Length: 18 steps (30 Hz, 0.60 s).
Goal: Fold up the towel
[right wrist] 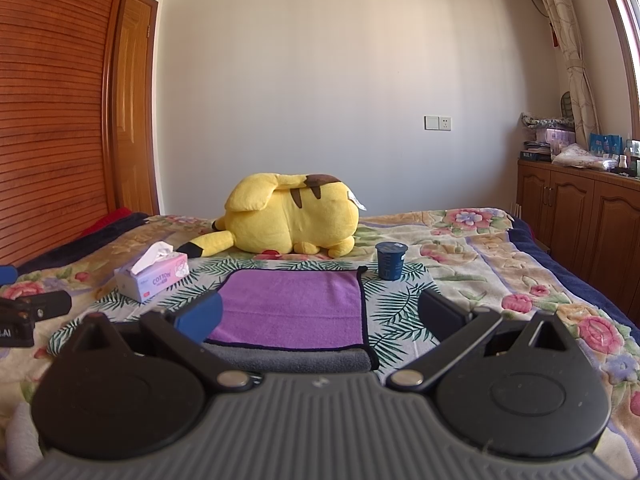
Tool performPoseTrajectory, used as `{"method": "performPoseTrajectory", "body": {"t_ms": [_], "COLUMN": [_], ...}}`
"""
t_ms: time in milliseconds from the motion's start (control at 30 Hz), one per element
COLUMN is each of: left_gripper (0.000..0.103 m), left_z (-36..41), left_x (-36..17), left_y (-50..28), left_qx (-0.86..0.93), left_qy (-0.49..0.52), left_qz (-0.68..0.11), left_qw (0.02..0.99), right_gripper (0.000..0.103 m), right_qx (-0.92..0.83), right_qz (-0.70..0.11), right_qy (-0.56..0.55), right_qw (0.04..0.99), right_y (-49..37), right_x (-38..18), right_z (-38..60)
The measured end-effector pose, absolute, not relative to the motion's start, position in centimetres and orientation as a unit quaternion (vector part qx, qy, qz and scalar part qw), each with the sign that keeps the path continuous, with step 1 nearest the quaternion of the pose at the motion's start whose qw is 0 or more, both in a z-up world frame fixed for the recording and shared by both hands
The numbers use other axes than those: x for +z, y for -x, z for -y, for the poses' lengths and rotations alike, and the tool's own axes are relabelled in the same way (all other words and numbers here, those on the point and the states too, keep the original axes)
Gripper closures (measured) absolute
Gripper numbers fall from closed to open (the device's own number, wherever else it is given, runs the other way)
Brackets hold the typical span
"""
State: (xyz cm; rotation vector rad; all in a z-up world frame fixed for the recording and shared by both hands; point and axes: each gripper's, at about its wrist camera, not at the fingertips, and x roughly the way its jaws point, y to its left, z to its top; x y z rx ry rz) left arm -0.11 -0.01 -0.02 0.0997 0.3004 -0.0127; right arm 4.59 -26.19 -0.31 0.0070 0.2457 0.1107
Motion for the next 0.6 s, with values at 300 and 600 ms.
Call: {"method": "performPoseTrajectory", "body": {"t_ms": [300,600], "left_gripper": [0.017,0.017], "left_z": [0.02,0.04], "left_x": [-0.04,-0.05], "left_y": [0.1,0.1], "left_qx": [-0.006,-0.006], "left_qy": [-0.05,-0.051], "left_qz": [-0.149,-0.15], "left_qw": [0.987,0.987], "right_gripper": [0.0,0.0], "right_qx": [0.055,0.055], "right_qz": [-0.122,-0.123], "right_qy": [-0.004,-0.004], "right_qw": [0.991,0.991], "right_y": [-4.6,-4.58], "right_x": [-0.33,-0.36], "right_z": [26.26,26.36]}}
